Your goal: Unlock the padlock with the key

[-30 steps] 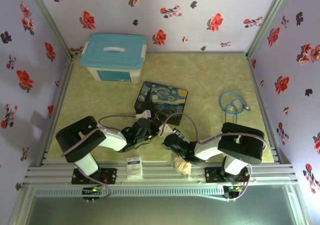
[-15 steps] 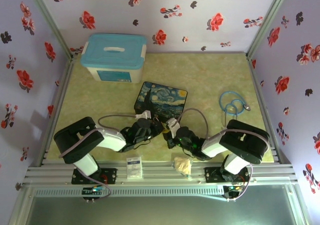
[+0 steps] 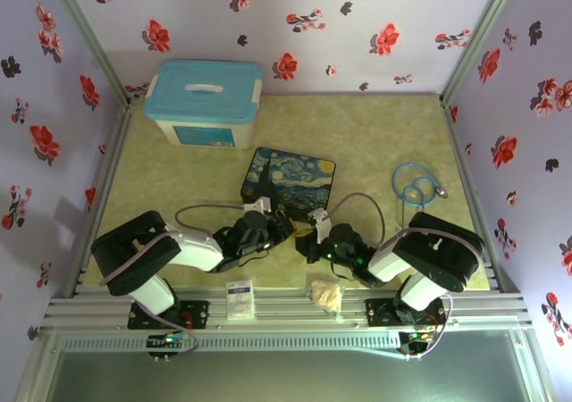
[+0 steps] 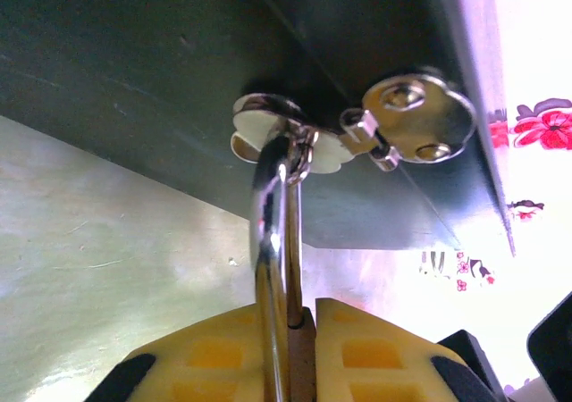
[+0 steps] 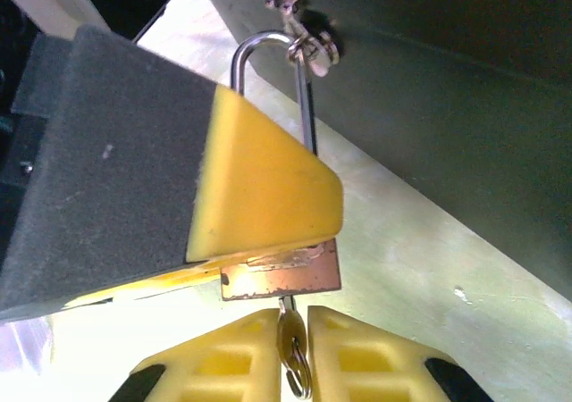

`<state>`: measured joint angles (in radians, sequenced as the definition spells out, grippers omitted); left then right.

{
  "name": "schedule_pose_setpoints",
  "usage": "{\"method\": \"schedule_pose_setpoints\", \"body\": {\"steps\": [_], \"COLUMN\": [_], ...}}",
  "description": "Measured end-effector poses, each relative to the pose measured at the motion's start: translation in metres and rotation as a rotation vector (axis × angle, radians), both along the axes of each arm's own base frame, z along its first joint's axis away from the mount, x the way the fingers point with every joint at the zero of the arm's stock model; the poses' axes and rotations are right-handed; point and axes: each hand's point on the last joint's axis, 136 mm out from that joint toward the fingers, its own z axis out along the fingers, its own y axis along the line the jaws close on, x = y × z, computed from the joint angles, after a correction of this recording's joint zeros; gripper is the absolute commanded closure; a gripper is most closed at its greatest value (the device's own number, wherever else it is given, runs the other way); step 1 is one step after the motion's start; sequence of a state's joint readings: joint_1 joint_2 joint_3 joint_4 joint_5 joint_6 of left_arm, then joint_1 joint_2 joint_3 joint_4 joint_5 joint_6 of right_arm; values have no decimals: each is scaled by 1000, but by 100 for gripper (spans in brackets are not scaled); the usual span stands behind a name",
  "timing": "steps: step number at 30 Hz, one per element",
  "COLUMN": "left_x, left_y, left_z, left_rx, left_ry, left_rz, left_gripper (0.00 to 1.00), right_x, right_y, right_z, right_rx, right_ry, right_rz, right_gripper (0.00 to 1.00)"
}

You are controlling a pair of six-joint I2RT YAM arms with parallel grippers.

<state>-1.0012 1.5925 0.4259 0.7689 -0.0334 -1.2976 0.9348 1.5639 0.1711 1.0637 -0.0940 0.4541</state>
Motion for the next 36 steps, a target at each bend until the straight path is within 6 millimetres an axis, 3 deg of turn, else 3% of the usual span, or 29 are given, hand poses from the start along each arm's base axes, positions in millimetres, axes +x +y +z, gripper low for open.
{"method": "schedule_pose_setpoints", "body": {"steps": [6, 18, 28, 36], "left_x": [0, -3, -3, -2], "left_y": [6, 12, 23, 31], "left_z": [-5, -13, -20, -25], "left_rx": [14, 64, 201, 324], "left_ry": [6, 10, 8, 4], "left_rz": [7, -5, -40, -78], "left_gripper": [100, 100, 96, 88], "right_x": [5, 12, 30, 43], "right_y": [-8, -28, -35, -59], "right_z": [9, 1, 7, -4], "right_rx": [-9, -91, -150, -256], "right_ry": [-8, 4, 4, 7], "right_rz": [-42, -127, -228, -368], "right_gripper": [77, 52, 51, 52]}}
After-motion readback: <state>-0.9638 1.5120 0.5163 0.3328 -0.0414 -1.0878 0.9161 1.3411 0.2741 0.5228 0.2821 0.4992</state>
